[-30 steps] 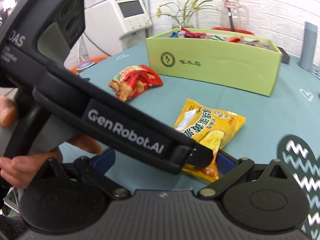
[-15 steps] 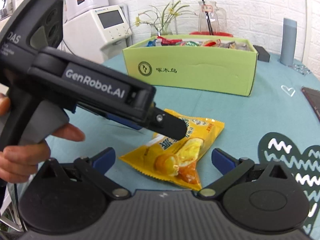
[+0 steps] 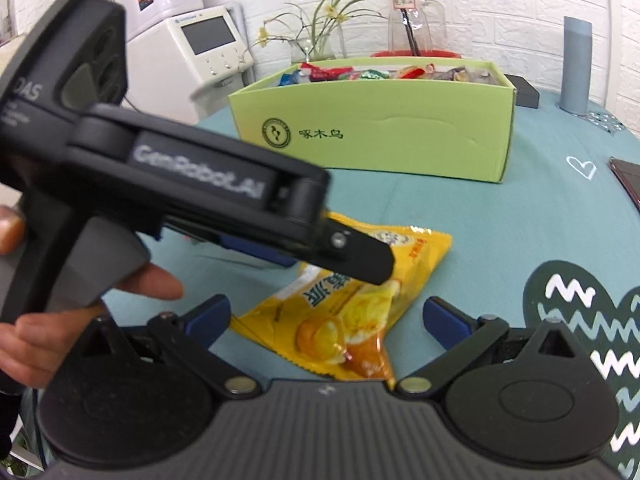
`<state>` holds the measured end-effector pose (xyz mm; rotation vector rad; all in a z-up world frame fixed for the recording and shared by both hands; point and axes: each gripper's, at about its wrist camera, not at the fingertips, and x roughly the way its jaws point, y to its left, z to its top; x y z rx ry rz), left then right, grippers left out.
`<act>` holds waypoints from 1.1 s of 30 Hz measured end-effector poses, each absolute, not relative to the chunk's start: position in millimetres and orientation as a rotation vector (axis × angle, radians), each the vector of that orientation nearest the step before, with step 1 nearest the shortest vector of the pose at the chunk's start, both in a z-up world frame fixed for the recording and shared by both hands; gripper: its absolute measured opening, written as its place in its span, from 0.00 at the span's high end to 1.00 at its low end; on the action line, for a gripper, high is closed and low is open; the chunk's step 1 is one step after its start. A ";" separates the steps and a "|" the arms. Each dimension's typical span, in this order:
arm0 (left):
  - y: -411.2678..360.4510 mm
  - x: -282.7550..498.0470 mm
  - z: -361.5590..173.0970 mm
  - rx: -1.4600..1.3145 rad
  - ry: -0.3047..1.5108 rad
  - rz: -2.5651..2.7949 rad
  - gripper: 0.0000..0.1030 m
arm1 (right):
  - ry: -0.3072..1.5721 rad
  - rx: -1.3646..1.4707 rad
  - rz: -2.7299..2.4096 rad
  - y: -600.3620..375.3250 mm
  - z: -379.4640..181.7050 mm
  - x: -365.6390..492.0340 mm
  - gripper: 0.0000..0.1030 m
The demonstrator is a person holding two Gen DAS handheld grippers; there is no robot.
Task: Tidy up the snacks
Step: 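Close both grippers on the yellow chip bag and lift it, then lower the yellow bag into the green box and open grippers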
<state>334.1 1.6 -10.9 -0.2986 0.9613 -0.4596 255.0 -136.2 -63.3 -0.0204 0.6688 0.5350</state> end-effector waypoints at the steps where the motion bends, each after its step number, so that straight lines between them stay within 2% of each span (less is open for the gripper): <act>1: -0.4 333.4 -10.7 -0.285 0.957 -0.458 0.28 | 0.673 -0.019 0.536 -136.0 -64.8 256.0 0.01; 3: -4.5 331.4 -11.0 -0.263 0.946 -0.454 0.31 | 0.666 -0.015 0.537 -133.4 -66.8 256.8 0.01; 4: -4.4 329.7 -11.4 -0.256 0.938 -0.454 0.39 | 0.660 -0.025 0.543 -131.3 -67.1 256.2 0.02; 5: -3.6 327.6 -12.0 -0.260 0.935 -0.445 0.55 | 0.651 -0.046 0.547 -128.1 -66.6 253.8 0.05; 6: -1.6 326.3 -11.2 -0.269 0.936 -0.430 0.66 | 0.648 -0.068 0.552 -125.1 -65.3 251.2 0.12; 7: 2.2 325.5 -8.3 -0.293 0.933 -0.430 0.71 | 0.632 -0.085 0.558 -122.9 -62.1 246.9 0.23; 8: 5.0 325.4 -3.2 -0.307 0.928 -0.429 0.72 | 0.621 -0.101 0.557 -121.7 -58.1 244.2 0.26; 14: 12.5 352.1 61.5 -0.315 0.771 -0.435 0.71 | 0.453 -0.164 0.534 -116.9 -7.5 264.1 0.26; 18: 22.0 399.6 98.9 -0.324 0.645 -0.414 0.65 | 0.346 -0.191 0.514 -106.3 30.8 313.4 0.26; 22: 33.5 458.4 100.5 -0.325 0.593 -0.350 0.65 | 0.337 -0.195 0.521 -89.8 40.4 381.0 0.26; 28: 48.1 518.1 73.2 -0.293 0.659 -0.273 0.64 | 0.418 -0.127 0.569 -76.8 16.7 453.6 0.27; 29: 49.6 522.0 67.3 -0.285 0.667 -0.257 0.62 | 0.438 -0.118 0.576 -75.6 12.3 460.3 0.22; 32: 57.6 522.0 57.5 -0.293 0.676 -0.215 0.41 | 0.456 -0.158 0.559 -68.4 4.6 465.3 0.19; 33: 61.3 519.8 60.2 -0.310 0.667 -0.219 0.41 | 0.463 -0.163 0.563 -68.6 5.2 463.5 0.18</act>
